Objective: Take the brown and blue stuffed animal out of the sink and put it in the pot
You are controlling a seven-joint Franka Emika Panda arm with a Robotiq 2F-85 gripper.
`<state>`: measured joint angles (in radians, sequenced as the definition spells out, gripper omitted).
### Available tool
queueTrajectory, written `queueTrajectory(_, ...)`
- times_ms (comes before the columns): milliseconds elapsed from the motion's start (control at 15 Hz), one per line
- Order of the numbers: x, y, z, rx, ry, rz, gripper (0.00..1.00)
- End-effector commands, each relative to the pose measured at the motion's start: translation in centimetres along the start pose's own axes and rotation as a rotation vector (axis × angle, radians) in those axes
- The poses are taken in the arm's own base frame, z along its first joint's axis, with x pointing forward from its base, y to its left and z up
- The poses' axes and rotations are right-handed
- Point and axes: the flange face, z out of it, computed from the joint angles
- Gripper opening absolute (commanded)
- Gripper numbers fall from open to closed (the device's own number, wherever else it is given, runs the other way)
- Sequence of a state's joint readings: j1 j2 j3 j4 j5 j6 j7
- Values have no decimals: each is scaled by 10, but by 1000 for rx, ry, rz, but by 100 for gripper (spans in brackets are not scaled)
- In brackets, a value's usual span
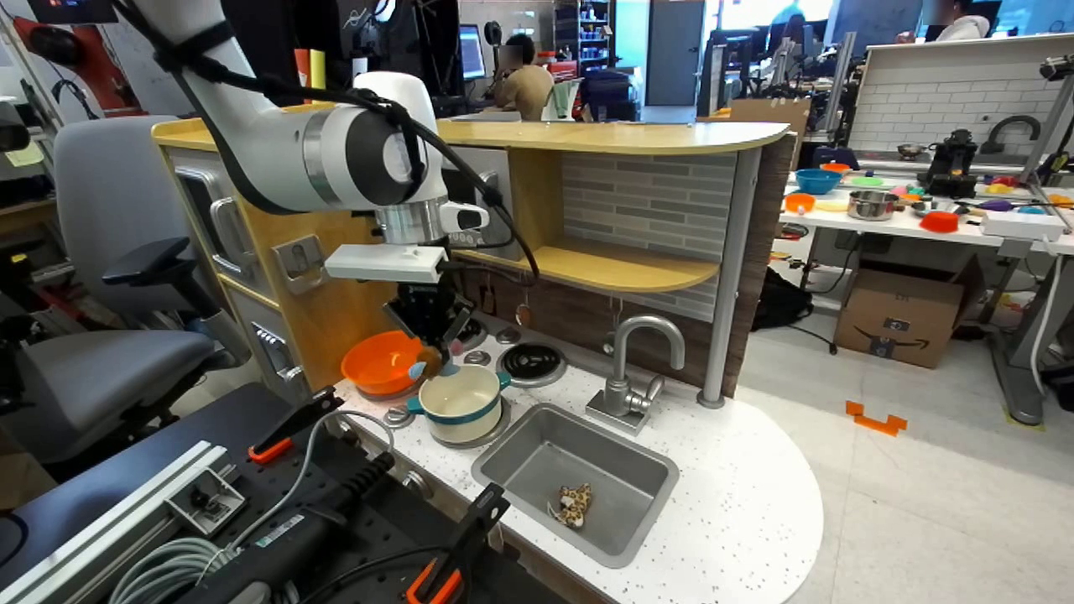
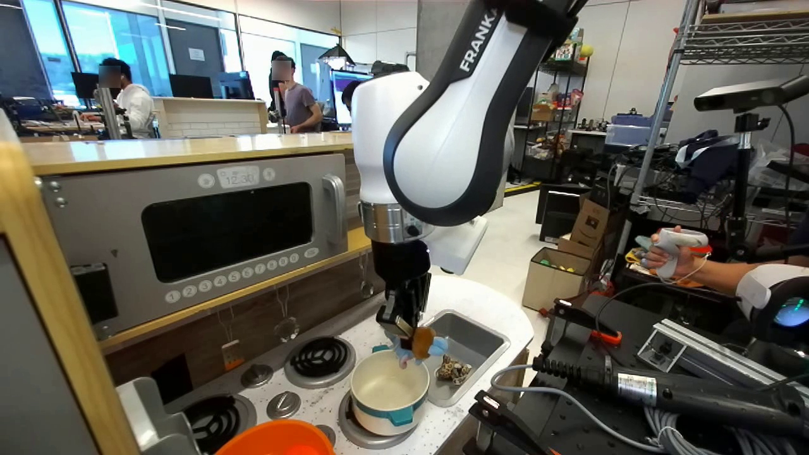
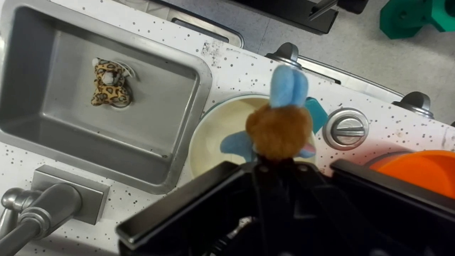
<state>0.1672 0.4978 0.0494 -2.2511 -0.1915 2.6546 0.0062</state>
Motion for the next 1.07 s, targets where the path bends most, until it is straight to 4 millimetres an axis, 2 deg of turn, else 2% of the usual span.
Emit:
queueTrajectory(0,19,0,14,-24,-23,30,2)
queueTrajectory(400,38,-6,25,-58,-15,47,2)
queueTrajectory(467,40,-8,26,-60,-17,48,32)
queueTrajectory(600,42,-12,28,-67,-17,52,40)
queueTrajectory(1000,42,-11,16,-59,4,83,84)
